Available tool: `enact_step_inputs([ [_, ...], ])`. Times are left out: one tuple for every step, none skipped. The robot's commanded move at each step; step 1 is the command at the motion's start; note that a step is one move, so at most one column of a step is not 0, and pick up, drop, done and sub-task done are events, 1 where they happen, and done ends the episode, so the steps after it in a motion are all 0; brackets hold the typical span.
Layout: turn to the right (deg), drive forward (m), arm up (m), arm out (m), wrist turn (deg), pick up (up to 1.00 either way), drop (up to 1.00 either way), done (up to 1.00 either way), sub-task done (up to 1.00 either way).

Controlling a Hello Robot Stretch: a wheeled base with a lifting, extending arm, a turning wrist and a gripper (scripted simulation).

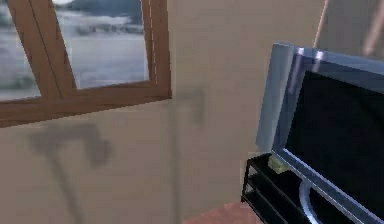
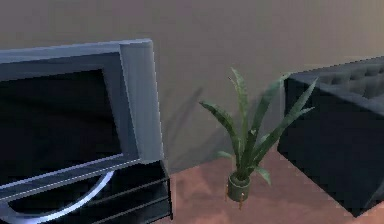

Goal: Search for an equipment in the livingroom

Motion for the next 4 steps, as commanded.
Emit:
enact_step_inputs([
  [0.0,0.45,0.0,0.0,0.0,0.0,0.0,0.0,0.0],
  [45.0,0.0,0.0,0.0,0.0,0.0,0.0,0.0,0.0],
  [24.0,0.0,0.0,0.0,0.0,0.0,0.0,0.0,0.0],
  [0.0,0.0,0.0,0.0,0.0,0.0,0.0,1.0,0.0],
])
